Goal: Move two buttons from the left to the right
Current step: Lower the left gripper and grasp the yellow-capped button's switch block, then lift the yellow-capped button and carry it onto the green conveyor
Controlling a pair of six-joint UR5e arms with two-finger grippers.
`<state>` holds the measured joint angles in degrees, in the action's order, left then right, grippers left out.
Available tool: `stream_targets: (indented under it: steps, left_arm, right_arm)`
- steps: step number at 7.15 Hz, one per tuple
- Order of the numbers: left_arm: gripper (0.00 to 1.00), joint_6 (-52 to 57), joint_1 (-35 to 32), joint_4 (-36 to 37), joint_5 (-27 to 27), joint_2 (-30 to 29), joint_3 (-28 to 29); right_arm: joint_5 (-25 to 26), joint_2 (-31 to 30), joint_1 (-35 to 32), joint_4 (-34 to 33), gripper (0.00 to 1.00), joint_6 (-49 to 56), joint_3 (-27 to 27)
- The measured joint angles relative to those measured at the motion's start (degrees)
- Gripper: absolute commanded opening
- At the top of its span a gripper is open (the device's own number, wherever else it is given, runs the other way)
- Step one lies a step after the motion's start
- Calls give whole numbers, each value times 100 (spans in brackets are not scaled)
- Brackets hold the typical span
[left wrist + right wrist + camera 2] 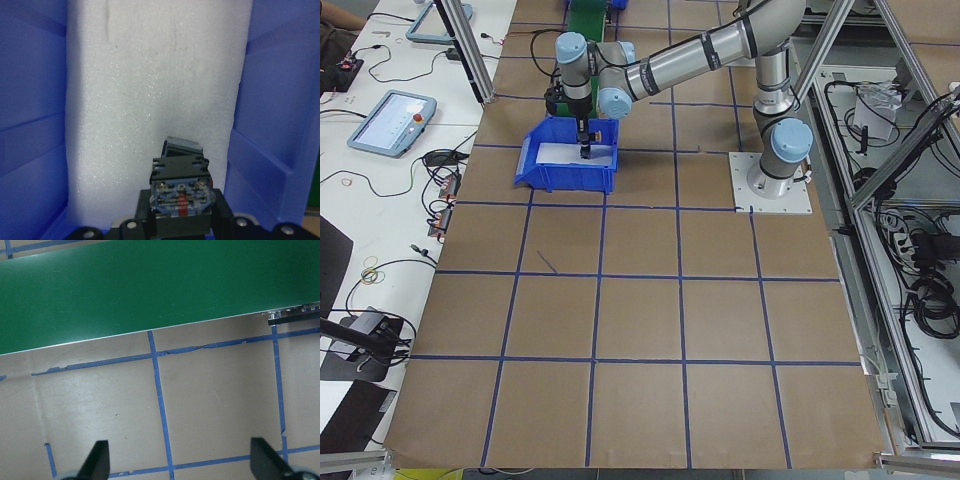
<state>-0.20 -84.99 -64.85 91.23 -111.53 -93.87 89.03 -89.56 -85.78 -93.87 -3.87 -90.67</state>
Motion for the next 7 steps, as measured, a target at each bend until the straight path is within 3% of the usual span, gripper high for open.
stream_targets:
  steps: [3,7]
  left_arm:
    - [0,16,-2,-149,65,180,196]
    - [0,-123,-371,-1263,372,665,990]
  right_arm:
    - [0,0,0,0,100,8,-1]
    - [0,0,5,0,100,17,-3]
